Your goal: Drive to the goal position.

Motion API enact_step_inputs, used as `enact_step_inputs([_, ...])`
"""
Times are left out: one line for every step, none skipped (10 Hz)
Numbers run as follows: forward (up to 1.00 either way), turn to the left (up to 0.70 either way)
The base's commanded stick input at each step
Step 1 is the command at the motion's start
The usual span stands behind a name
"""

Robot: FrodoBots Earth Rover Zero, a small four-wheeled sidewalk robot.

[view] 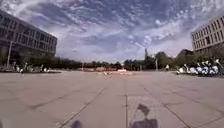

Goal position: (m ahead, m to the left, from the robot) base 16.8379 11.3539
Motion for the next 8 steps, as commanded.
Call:
enact_step_inputs([0.7,0.0])
enact_step_inputs([0.7,0.0])
enact_step_inputs([0.7,0.0])
enact_step_inputs([0.7,0.0])
enact_step_inputs([0.7,0.0])
enact_step_inputs([0.7,0.0])
enact_step_inputs([0.7,0.0])
enact_step_inputs([0.7,0.0])
